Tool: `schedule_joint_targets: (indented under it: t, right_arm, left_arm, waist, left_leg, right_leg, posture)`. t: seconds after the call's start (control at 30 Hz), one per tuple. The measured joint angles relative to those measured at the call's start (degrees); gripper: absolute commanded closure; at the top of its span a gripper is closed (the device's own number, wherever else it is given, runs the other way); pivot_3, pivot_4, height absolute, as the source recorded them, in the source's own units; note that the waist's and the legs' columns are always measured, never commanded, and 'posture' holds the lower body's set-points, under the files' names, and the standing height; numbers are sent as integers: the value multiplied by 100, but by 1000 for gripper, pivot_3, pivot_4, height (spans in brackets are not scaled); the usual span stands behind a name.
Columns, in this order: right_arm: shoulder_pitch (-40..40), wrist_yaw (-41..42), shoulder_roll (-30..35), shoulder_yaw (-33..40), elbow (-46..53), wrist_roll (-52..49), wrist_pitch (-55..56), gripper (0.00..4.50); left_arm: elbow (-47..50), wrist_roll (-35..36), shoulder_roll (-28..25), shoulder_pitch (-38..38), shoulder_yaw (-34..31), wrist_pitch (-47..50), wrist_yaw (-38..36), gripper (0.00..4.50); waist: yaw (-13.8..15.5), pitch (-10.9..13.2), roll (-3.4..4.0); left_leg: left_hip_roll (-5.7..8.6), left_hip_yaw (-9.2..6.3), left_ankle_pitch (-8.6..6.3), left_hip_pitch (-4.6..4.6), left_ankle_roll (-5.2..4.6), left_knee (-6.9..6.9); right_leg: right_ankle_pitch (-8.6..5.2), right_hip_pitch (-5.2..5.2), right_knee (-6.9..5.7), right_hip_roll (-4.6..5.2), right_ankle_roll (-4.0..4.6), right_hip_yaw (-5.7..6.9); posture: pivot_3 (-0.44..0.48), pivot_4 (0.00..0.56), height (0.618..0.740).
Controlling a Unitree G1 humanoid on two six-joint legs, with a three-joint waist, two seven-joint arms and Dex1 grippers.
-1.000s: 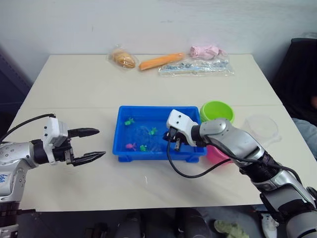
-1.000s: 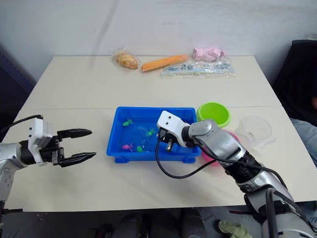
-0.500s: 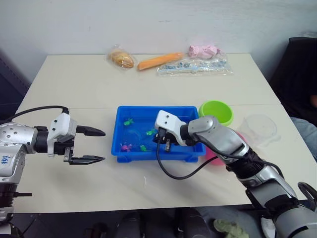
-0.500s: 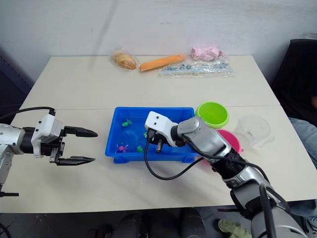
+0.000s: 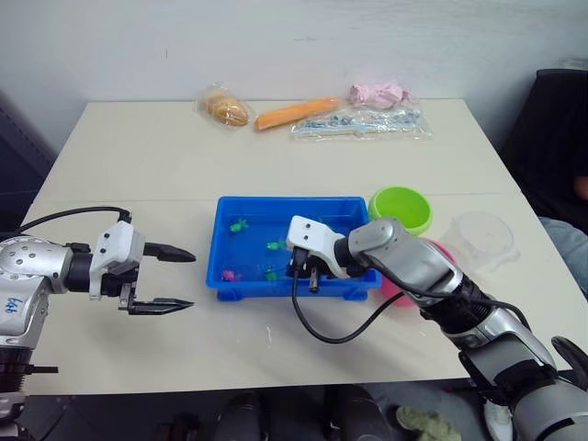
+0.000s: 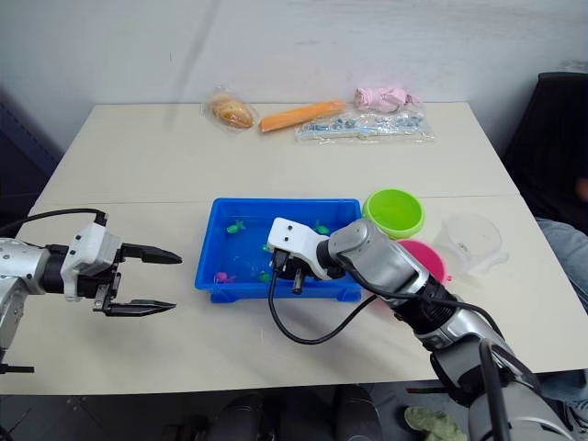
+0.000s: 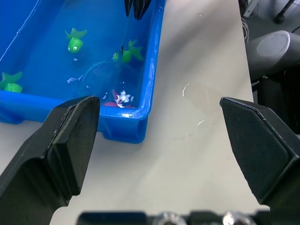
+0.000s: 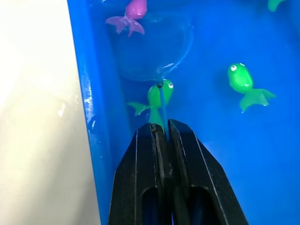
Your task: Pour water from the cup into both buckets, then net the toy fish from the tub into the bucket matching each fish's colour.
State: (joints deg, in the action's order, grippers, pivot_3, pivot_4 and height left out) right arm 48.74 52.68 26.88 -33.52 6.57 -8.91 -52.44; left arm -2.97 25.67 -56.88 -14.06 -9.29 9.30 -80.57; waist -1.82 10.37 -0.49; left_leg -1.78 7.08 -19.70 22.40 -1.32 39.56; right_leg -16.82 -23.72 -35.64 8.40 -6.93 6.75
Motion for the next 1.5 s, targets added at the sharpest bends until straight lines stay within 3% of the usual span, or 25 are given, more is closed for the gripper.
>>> schedule_joint_targets:
  t: [0.2,0.5,0.97,1.27,1.4,1.5]
  right_arm:
    - [75,14,-202,-102,-34,75,3,4500]
    - [19,35,-519,678,21,-510,-610,4500]
    - [-657,14,396,1765,913,-1511,-1525,4500]
    - [-1465,-135,1021,3481,1657,-2466,-2016,4500]
    - [-2038,-177,1621,4520,2140,-2895,-2187,4500]
    - [-2359,-429,1681,5530,2615,-3300,-2547,4500]
  left_arm:
    - [-54,0,0,178,-174,-132,26,68]
    - [-56,2,0,315,-304,-172,97,68]
    - [-183,-2,55,257,-341,-233,231,68]
    - [390,402,757,210,-302,227,556,68]
    - [721,563,1168,60,-121,412,748,68]
    - [781,624,1468,-204,92,524,836,68]
  waist:
    - [-3,0,0]
    - [-19,0,0]
    - [6,0,0]
    - [51,0,-1]
    - [85,0,-1]
    - [125,0,-1]
  left_leg:
    - [-1,0,0,0,1,0]
    - [-2,-1,-1,0,2,-1]
    - [-2,-1,-2,-1,2,-2]
    - [-3,-11,-2,0,-4,0]
    - [-3,-15,-2,-1,-5,0]
    - [-1,-9,0,-5,-3,1]
  right_leg:
    - [0,-1,-1,0,1,0]
    - [-1,-1,-3,-3,1,1]
    - [-1,-1,-2,1,1,1]
    - [1,6,0,12,-1,-2]
    - [1,9,2,11,-2,-2]
    - [2,11,1,7,-3,-6]
  posture:
    - [0,150,740]
    - [0,150,740]
    - [0,150,740]
    - [0,150,740]
    - [0,150,740]
    - [0,150,740]
